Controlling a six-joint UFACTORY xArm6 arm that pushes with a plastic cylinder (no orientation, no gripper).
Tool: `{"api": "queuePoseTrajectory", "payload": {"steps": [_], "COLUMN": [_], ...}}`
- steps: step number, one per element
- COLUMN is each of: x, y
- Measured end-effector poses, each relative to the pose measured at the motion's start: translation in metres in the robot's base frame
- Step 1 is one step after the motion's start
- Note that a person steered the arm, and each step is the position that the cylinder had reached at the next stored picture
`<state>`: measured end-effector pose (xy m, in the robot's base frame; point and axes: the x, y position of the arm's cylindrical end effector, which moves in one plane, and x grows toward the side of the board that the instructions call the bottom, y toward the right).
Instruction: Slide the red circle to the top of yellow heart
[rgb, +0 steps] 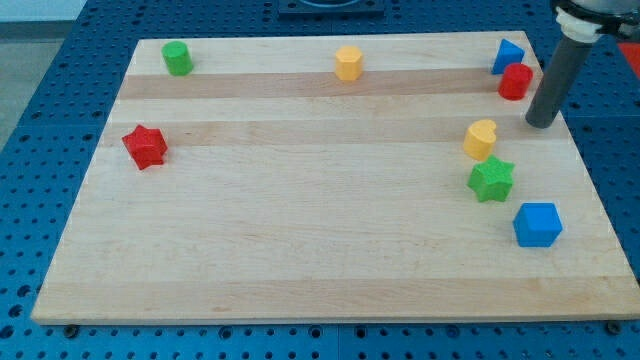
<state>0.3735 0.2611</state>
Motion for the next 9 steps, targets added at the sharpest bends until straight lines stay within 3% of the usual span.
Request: {"api": "queuePoseTrajectory", "payload": {"steps": [2, 5, 7, 9], "x": [-0.040, -0.047, -0.081, -0.084], "y": [0.001, 0.034, 0.035, 0.035]}}
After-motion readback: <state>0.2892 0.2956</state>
